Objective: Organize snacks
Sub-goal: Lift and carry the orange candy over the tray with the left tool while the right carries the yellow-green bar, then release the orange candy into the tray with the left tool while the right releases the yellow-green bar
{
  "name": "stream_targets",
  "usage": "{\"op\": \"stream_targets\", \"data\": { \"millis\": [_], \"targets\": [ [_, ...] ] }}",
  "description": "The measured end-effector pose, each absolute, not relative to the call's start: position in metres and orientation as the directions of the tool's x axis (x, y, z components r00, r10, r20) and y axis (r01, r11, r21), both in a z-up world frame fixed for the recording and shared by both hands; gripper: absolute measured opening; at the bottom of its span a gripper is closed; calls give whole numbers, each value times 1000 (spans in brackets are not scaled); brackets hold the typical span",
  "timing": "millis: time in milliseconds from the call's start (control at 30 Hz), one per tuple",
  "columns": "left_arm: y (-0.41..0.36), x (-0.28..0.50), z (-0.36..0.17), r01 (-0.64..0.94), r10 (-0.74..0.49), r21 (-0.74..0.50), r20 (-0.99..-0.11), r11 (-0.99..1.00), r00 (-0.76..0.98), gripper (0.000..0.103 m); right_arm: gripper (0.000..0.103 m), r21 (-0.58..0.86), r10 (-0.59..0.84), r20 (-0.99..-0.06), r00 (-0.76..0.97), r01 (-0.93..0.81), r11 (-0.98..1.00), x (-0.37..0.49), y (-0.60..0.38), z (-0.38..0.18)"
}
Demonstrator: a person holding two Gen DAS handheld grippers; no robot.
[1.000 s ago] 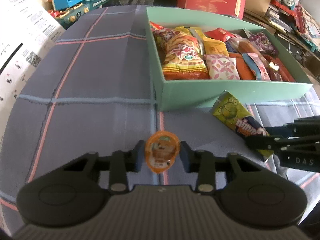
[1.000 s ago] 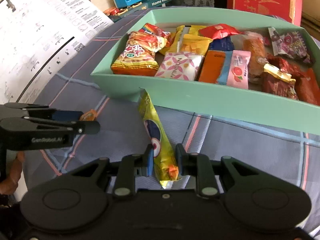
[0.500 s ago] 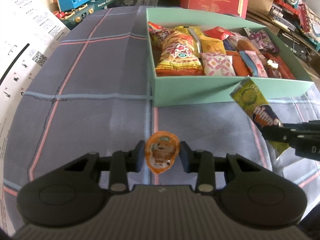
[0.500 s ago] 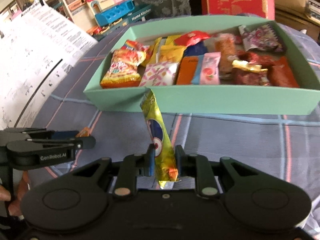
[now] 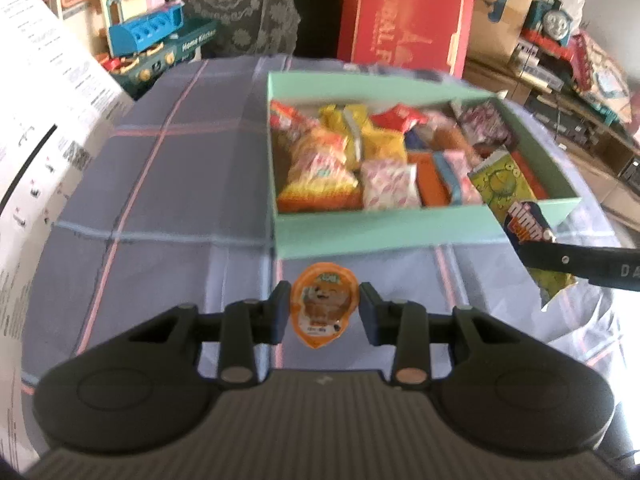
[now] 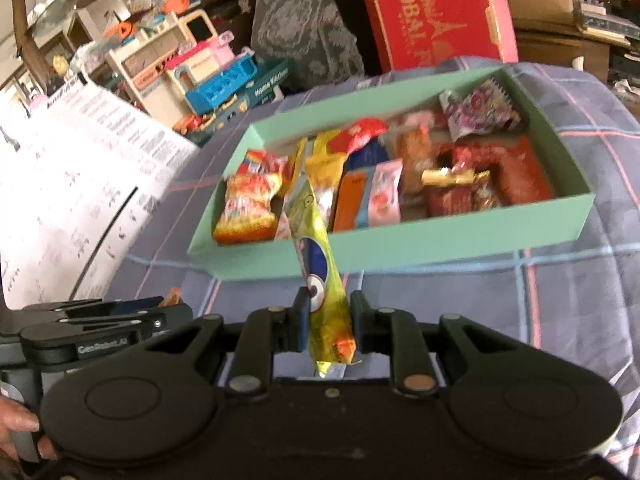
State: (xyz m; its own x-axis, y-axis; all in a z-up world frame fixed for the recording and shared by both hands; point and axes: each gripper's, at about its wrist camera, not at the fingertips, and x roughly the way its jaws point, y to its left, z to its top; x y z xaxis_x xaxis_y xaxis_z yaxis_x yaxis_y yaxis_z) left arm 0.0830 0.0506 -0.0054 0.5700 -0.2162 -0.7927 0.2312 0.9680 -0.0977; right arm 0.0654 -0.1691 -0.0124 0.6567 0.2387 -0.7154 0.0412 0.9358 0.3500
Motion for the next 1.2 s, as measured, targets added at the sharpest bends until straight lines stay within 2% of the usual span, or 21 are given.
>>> {"op": "stream_targets", "data": {
  "millis": [300, 567, 1033, 1067, 1100, 1133, 1167, 1200],
  "targets": [
    [30, 129, 29, 268, -228, -70, -750, 961, 621, 36, 20, 362, 196, -686, 700, 96, 927, 96, -207, 11],
    [-5, 209, 44, 280, -233, -61, -738, 958, 633, 36, 20, 362, 167, -677, 717, 127, 923, 158, -236, 26],
    [-28, 303, 11, 249, -172, -21, -779, 968, 603, 36, 20, 366, 176, -718, 673, 151, 918, 253, -236, 1],
    [-27, 308, 7, 239, -162, -17, -784, 971, 600, 36, 23, 367, 176, -721, 670, 154, 918, 258, -234, -2],
    [-27, 312, 4, 227, -150, -13, -788, 974, 597, 39, 25, 370, 179, -724, 666, 155, 916, 262, -234, -5],
    [-26, 315, 1, 216, -136, -6, -793, 976, 594, 59, 35, 371, 179, -726, 664, 159, 915, 264, -233, -7],
    [-26, 318, -2, 202, -119, 3, -798, 979, 590, 73, 61, 369, 178, -732, 658, 162, 915, 266, -232, -8],
    [-25, 319, -5, 186, -100, 15, -800, 982, 592, 96, 77, 362, 171, -736, 654, 167, 917, 268, -231, -10]
  ]
}}
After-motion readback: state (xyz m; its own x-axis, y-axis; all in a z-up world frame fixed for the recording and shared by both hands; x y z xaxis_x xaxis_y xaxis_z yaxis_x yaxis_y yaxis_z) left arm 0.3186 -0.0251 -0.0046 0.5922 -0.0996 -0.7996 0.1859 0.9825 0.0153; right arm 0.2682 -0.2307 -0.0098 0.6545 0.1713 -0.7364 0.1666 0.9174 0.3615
